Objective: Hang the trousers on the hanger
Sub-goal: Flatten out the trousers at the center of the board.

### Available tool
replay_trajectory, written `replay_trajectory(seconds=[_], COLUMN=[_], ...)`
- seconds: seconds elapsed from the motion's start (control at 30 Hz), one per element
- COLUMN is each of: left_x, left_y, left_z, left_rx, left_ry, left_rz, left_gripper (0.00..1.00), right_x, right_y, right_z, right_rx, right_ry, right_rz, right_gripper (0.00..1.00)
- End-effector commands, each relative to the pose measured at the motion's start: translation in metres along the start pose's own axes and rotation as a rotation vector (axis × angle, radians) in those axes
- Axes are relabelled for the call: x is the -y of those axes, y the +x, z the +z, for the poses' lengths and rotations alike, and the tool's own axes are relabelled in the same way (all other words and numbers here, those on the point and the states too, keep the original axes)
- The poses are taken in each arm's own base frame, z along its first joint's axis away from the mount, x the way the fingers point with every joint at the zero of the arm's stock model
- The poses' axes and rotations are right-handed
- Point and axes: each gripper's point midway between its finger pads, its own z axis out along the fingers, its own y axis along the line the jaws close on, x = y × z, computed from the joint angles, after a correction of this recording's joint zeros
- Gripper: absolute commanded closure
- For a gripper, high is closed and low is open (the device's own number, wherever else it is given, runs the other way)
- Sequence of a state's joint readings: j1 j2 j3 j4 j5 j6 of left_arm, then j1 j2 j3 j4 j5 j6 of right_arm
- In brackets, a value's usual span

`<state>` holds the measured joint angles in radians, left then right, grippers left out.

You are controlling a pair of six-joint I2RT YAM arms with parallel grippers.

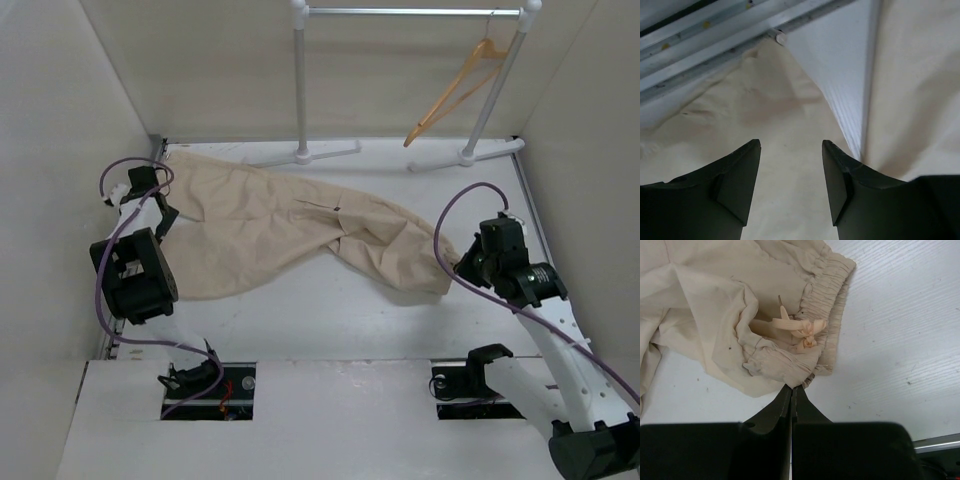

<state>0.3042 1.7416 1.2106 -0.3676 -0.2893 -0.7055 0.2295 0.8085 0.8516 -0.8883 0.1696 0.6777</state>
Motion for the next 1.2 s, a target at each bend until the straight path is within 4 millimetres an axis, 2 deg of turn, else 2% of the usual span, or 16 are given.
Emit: replay_trajectory(seconds=[0.0,0.1,0.3,0.37,0.43,0.5,0.57,0.63,0.7,0.77,0.83,0.87,0.93,1.07,1.13,1.17], left_x=[0.005,0.006,0.020,0.022,0.022,0.026,0.034,0.052,0.065,0.069,0.061,0.053,0.031,-0.037,-0.069,-0.085], left_y=[-0.002,0.009,-0.002,0.002,0.009,0.010,0.002,-0.013,-0.034,-0.059,-0.076,-0.084,-0.101,-0.126,-0.121,-0.113], left_z=[0.012,0.029,0.036,0.042,0.048,0.047,0.043,0.028,0.008,-0.017,-0.040,-0.052,-0.078,-0.125,-0.133,-0.133], left_rx=[-0.036,-0.094,-0.076,-0.094,-0.123,-0.131,-0.122,-0.109,-0.077,-0.021,0.021,0.043,0.096,0.231,0.275,0.287], left_ry=[-0.003,-0.031,-0.023,-0.025,-0.027,-0.010,0.016,0.078,0.136,0.178,0.205,0.221,0.237,0.227,0.163,0.105], left_rz=[-0.011,0.015,0.012,0.018,0.025,0.026,0.021,0.006,-0.017,-0.054,-0.102,-0.141,-0.229,-0.466,-0.508,-0.514], left_gripper=[0.50,0.50,0.43,0.45,0.54,0.75,0.88,0.95,0.98,1.00,1.00,1.00,1.00,1.00,1.00,1.00], right_x=[-0.009,-0.014,-0.023,-0.022,-0.018,-0.021,-0.028,-0.046,-0.061,-0.071,-0.074,-0.073,-0.067,-0.017,0.001,0.009], right_y=[-0.016,-0.024,-0.036,-0.043,-0.057,-0.077,-0.101,-0.132,-0.164,-0.174,-0.156,-0.139,-0.090,0.006,0.031,0.034], right_z=[0.001,0.003,0.005,0.007,0.010,0.016,0.022,0.019,0.001,-0.022,-0.047,-0.057,-0.076,-0.079,-0.074,-0.073], right_rx=[0.053,0.058,0.069,0.083,0.103,0.135,0.168,0.218,0.292,0.335,0.336,0.324,0.257,0.048,-0.027,-0.036], right_ry=[-0.043,-0.051,-0.059,-0.048,-0.025,-0.020,-0.017,-0.041,-0.064,-0.089,-0.134,-0.163,-0.240,-0.205,-0.155,-0.121], right_rz=[0.011,0.021,0.010,0.011,0.031,0.057,0.077,0.080,0.077,0.051,0.030,0.019,0.005,0.099,0.117,0.140], right_gripper=[0.98,0.98,0.98,0.98,0.98,0.99,0.99,1.00,1.00,1.00,1.00,1.00,0.99,1.00,1.00,1.00])
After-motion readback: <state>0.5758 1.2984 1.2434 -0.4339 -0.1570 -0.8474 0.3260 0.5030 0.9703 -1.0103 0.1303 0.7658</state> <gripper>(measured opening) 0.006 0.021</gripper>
